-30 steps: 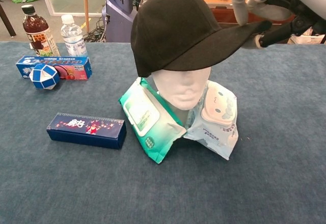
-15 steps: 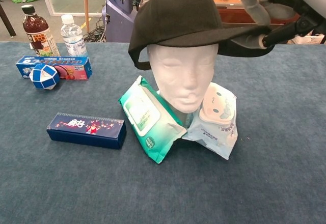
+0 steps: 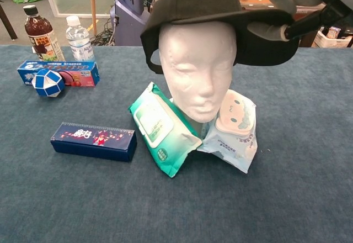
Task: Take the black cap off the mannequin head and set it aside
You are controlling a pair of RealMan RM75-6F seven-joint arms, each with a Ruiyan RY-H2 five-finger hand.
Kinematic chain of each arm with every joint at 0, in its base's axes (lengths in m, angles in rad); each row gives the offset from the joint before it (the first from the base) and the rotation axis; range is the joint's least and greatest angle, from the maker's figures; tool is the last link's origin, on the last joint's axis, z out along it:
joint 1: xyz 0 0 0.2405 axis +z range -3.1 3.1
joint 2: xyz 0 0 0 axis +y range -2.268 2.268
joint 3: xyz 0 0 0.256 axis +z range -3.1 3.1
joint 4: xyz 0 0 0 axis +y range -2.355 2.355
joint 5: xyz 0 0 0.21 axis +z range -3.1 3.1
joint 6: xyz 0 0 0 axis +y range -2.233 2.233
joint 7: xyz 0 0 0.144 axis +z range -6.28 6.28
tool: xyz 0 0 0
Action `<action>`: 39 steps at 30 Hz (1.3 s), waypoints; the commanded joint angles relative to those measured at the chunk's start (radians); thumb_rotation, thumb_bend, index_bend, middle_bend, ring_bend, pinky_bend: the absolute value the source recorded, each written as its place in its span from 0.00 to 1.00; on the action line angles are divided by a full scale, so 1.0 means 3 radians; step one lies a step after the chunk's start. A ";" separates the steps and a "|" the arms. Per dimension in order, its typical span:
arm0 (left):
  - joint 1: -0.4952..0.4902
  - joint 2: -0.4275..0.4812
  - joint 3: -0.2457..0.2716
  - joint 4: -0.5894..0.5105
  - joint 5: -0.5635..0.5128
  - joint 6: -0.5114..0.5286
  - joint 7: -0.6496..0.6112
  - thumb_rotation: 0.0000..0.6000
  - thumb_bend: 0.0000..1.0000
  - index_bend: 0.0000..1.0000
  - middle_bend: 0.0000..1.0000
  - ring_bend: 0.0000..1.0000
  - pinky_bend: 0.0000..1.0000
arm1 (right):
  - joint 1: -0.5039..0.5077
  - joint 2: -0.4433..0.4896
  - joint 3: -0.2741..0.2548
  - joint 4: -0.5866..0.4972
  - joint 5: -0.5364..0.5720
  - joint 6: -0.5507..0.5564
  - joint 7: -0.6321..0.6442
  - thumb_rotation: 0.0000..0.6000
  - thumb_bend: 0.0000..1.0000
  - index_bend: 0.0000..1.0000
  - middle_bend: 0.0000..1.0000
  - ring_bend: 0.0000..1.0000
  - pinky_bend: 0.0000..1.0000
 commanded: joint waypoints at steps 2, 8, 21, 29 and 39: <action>0.0000 0.0001 0.0000 -0.0003 -0.0002 -0.0002 0.0004 1.00 0.07 0.20 0.18 0.06 0.14 | 0.0014 0.0044 0.0028 -0.0031 -0.0011 -0.0001 -0.0077 1.00 0.26 0.86 1.00 0.93 1.00; -0.0001 -0.0001 0.0001 -0.0005 -0.0005 -0.0002 0.0014 1.00 0.07 0.20 0.18 0.06 0.14 | 0.0040 0.0136 0.0059 -0.0095 -0.0046 -0.0037 -0.0252 1.00 0.26 0.86 1.00 0.93 1.00; -0.0002 0.0001 -0.0001 -0.0008 -0.0009 -0.0003 0.0011 1.00 0.07 0.20 0.18 0.06 0.14 | 0.0123 0.0397 0.0191 -0.0336 -0.0068 -0.0202 -0.0696 1.00 0.27 0.86 1.00 0.93 1.00; -0.0004 0.0006 -0.0005 -0.0007 -0.0016 -0.0008 -0.0001 1.00 0.07 0.20 0.18 0.06 0.14 | 0.0202 0.0549 0.0336 -0.0511 -0.0038 -0.0333 -0.1036 1.00 0.27 0.86 1.00 0.93 1.00; -0.0003 0.0007 -0.0004 -0.0008 -0.0017 -0.0006 0.0003 1.00 0.07 0.20 0.18 0.06 0.14 | 0.0093 0.0819 0.0424 -0.0704 0.0045 -0.0328 -0.1422 1.00 0.27 0.86 1.00 0.93 1.00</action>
